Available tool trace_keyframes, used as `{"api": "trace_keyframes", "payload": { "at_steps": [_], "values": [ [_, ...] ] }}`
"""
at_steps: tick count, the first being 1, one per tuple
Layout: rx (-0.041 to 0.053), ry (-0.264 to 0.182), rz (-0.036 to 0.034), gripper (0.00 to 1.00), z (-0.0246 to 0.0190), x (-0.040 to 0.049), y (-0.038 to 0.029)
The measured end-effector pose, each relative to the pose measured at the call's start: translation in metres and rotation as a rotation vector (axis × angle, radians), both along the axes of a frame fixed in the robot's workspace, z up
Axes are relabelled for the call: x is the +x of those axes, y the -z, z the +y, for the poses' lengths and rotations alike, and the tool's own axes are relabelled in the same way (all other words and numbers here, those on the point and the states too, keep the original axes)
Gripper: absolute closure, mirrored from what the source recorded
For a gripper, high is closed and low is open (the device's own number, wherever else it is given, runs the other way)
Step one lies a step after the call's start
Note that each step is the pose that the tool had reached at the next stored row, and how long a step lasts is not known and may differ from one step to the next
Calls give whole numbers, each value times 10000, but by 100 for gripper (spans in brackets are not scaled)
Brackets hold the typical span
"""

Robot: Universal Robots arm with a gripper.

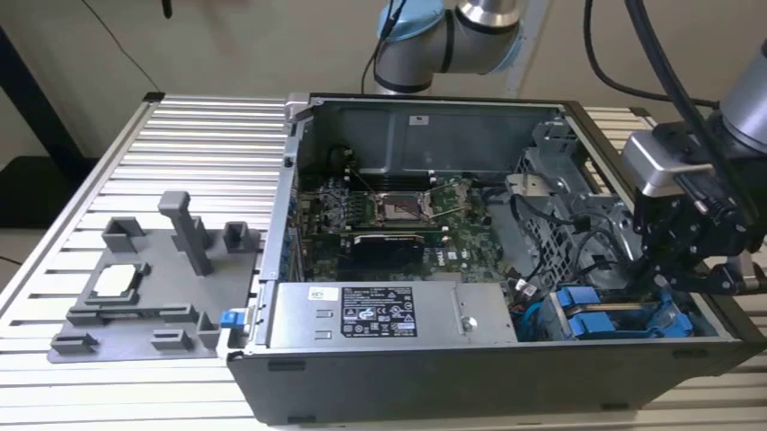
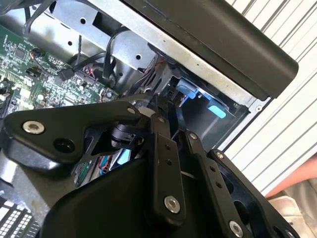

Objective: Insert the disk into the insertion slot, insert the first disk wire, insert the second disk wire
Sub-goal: 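Insert the first disk wire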

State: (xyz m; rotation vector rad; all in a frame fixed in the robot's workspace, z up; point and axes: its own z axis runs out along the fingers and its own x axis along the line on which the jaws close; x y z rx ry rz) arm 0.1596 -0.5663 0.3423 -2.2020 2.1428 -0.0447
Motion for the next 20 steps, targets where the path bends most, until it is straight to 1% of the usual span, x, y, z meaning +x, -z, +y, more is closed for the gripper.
{"api": "trace_keyframes", "payload": {
  "at_steps": [11, 20],
  "values": [
    [0, 71, 0, 81, 0, 4, 30],
    [-2, 155, 0, 81, 0, 5, 75]
  ]
}}
